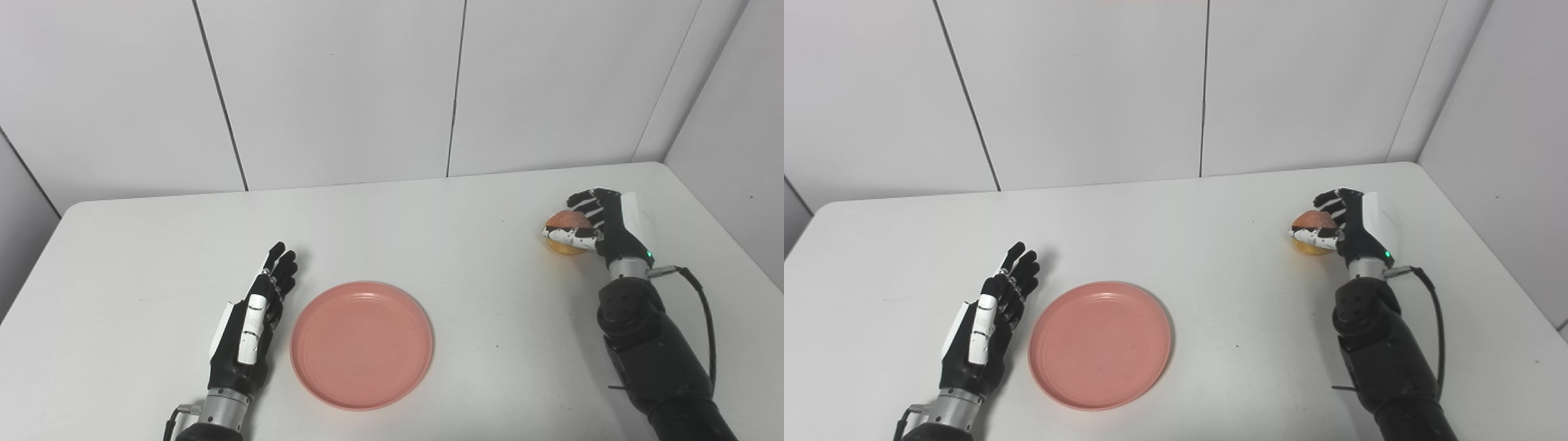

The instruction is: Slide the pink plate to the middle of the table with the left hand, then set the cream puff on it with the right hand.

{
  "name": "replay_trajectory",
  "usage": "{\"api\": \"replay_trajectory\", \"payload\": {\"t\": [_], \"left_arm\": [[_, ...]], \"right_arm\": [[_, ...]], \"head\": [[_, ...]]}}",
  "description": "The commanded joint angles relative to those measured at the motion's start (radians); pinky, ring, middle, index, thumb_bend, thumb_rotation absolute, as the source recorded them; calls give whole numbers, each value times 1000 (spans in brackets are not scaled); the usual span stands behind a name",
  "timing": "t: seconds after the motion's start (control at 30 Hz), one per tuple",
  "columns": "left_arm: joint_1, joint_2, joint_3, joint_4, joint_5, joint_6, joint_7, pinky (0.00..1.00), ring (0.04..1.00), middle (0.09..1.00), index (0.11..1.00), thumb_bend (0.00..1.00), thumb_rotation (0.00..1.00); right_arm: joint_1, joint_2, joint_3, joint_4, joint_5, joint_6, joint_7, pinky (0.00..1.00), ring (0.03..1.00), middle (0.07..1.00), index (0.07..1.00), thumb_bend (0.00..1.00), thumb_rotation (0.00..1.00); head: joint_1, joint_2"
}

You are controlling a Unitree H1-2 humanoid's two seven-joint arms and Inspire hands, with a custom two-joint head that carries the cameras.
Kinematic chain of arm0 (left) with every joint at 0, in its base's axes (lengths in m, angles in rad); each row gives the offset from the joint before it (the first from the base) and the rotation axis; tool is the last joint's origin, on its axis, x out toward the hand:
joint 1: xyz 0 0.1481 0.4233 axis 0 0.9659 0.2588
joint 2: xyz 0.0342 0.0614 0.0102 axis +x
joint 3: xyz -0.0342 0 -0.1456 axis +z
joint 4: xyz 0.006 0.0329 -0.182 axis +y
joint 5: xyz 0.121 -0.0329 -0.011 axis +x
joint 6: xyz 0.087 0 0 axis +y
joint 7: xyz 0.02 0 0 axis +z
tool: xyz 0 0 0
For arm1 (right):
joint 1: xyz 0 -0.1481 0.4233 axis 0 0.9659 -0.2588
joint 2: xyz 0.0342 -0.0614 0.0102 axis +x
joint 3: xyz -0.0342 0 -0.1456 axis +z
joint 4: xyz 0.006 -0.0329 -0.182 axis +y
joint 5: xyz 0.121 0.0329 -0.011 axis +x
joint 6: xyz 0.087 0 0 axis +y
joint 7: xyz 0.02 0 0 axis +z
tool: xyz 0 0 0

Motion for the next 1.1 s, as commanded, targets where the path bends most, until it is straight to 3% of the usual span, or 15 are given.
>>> {"api": "replay_trajectory", "payload": {"t": [0.0,0.03,0.17,0.27,0.37,0.57,0.9,1.07], "left_arm": [[51,2,-9,0,9,13,-5,1000,990,984,969,606,1000],[53,1,-11,-7,12,20,-3,1000,992,989,975,607,1000],[55,-6,-17,-12,16,17,1,1000,995,995,984,606,1000],[58,-13,-18,-11,19,12,2,1000,996,996,984,598,1000],[61,-17,-23,-15,38,14,11,1000,994,997,986,597,1000],[72,-31,-35,-45,64,33,23,1000,1000,1000,997,581,1000],[82,-52,-39,-58,97,39,48,1000,995,1000,993,574,1000],[87,-53,-45,-65,105,44,53,1000,1000,1000,1000,562,1000]], "right_arm": [[-17,-8,-13,-98,3,-6,6,342,402,493,525,512,0],[-12,-4,-13,-130,3,2,12,284,374,484,527,510,0],[2,14,-14,-229,5,12,39,229,345,469,535,506,0],[11,30,-16,-296,17,18,68,183,435,424,520,513,0],[19,46,-15,-353,24,22,95,258,387,463,541,508,0],[43,81,3,-449,25,6,140,356,407,492,531,511,0],[89,129,68,-472,79,-150,189,383,416,498,516,512,0],[116,151,114,-500,67,-172,219,382,424,487,519,513,0]], "head": [[14,-4],[14,-4],[38,-5],[66,-9],[78,-8],[124,-16],[154,-30],[161,-35]]}}
